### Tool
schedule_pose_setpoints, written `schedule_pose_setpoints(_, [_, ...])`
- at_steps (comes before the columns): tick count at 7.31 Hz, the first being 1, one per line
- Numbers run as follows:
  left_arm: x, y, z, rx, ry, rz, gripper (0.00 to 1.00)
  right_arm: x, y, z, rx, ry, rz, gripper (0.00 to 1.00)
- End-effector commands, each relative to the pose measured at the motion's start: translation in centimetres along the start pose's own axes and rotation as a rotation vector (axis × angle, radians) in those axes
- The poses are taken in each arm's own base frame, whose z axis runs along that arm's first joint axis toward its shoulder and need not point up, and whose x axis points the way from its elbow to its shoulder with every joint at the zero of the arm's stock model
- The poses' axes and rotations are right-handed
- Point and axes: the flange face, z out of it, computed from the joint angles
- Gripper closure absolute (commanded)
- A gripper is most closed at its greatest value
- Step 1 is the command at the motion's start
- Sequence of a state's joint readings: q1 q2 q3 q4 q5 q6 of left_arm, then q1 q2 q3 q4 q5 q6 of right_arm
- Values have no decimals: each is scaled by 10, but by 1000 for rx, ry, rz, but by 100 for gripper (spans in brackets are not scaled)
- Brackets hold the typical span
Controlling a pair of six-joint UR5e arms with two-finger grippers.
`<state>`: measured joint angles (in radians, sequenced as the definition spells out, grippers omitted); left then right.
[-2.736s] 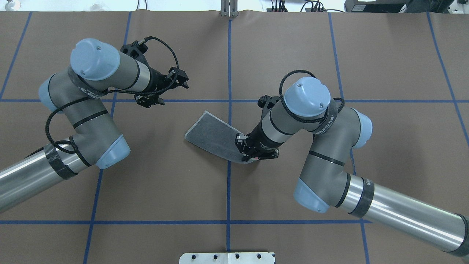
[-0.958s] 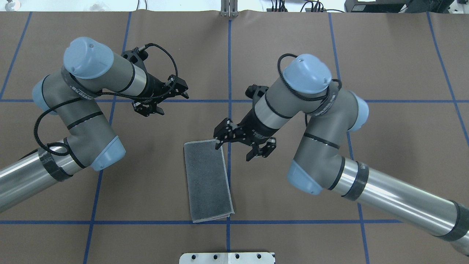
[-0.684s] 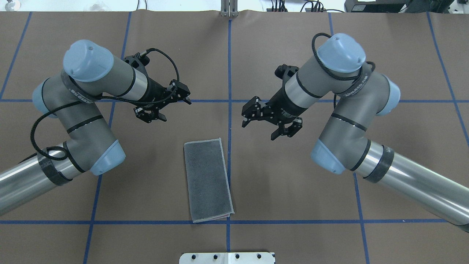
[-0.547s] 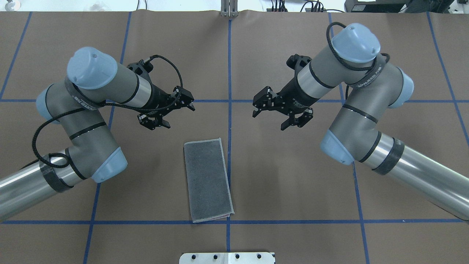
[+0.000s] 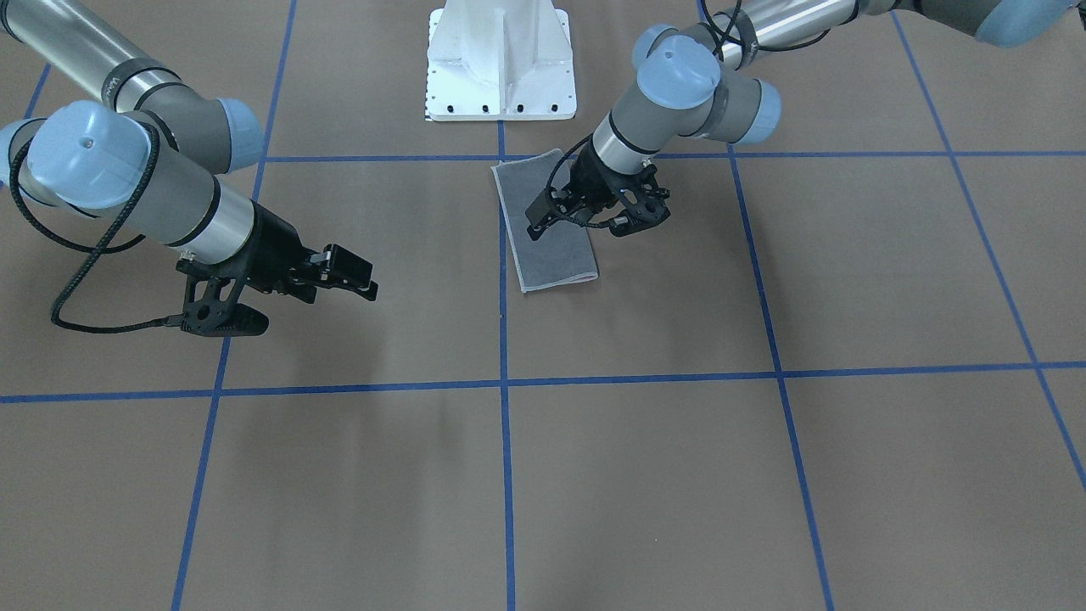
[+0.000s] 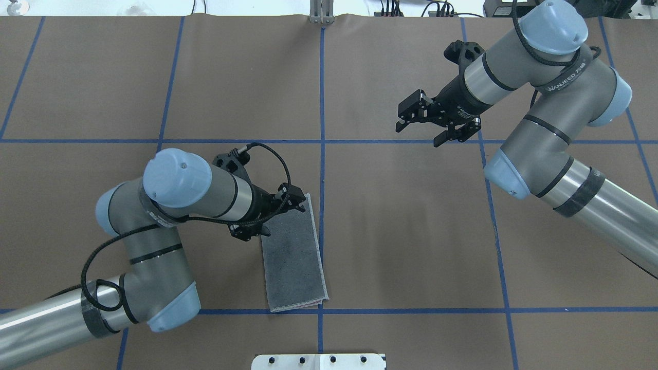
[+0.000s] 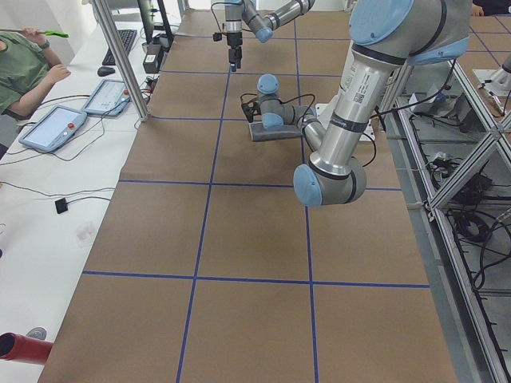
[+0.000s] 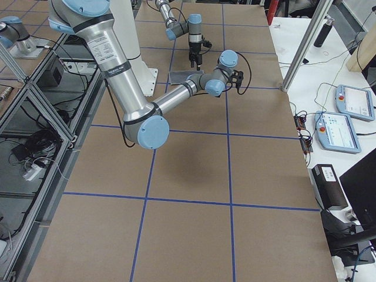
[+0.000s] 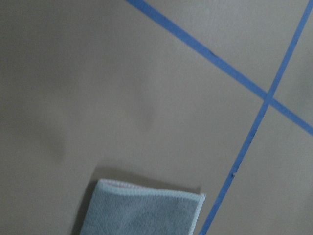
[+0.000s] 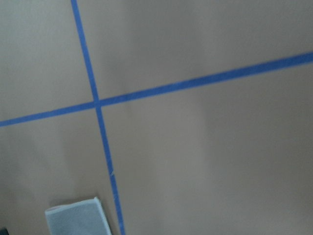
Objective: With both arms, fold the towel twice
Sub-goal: 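Move the left gripper to the folded towel's end while the right arm withdraws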
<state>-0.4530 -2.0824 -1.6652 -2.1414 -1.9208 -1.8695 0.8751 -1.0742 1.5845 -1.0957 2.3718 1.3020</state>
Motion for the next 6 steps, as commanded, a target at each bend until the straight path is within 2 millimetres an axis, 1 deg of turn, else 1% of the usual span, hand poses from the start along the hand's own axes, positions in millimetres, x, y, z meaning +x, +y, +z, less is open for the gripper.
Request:
schedule_pose_setpoints(1, [-11,35,21,-12,-16,12,0,3,-4,1,5,7,3,0])
schedule_pose_setpoints(2, [-12,37,22,-14,-19,13,0,3,-4,1,5,7,3,0])
schedule_pose_setpoints(4, [-22,33,26,-11,-33,19,0,2,-4,1,5,6,2,0])
schedule_pose_setpoints(6, [-20,27,25,-3,-32,21,0,2,-4,1,4,6,1,0])
